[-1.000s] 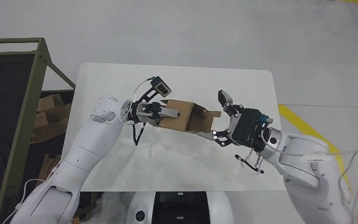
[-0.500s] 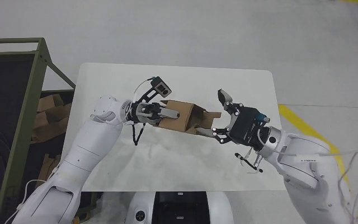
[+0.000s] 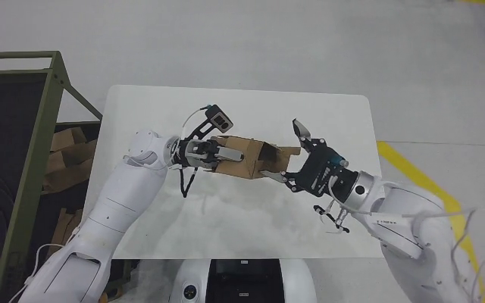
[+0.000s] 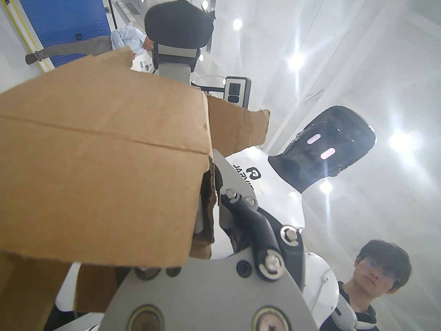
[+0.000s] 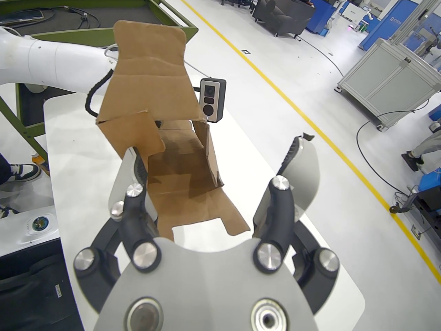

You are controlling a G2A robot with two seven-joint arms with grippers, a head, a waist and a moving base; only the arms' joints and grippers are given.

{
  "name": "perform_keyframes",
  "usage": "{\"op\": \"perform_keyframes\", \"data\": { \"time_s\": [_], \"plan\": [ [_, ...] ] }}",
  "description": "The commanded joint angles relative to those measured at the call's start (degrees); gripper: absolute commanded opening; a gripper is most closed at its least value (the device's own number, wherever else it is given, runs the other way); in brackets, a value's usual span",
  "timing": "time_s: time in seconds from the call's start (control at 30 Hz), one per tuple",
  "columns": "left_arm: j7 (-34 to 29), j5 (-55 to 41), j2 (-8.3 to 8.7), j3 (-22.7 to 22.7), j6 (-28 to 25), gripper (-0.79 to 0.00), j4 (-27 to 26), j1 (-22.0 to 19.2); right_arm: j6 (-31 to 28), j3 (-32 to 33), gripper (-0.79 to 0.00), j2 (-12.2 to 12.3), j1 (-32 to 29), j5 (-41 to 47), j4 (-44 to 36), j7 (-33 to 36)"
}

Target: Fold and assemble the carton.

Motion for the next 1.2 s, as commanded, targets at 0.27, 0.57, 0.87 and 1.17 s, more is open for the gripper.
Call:
{"op": "perform_keyframes", "data": {
  "time_s": [0.27, 0.57, 0.87, 1.17],
  "plan": [
    [-0.13, 0.41, -0.34, -0.36, 0.23, -0.785, -0.02, 0.18, 1.24, -0.88, -0.108, -0.06, 0.7, -0.19, 0.28, -0.13],
    [0.25, 0.89, -0.6, -1.0, -0.37, -0.785, 0.03, 0.42, 1.14, 1.07, -0.083, 0.17, -0.22, 0.56, 0.16, -0.97],
    [0.18, 1.55, -0.91, -1.15, -0.69, -0.785, -0.11, 0.42, 1.91, 3.09, -0.111, 0.35, -2.36, 0.25, -1.47, -4.06],
    [-0.16, 2.09, -1.12, -1.56, -0.9, -0.785, -0.53, 0.61, 1.51, 0.93, -0.065, 0.31, -1.89, -1.43, -1.14, -3.34]
  ]
}}
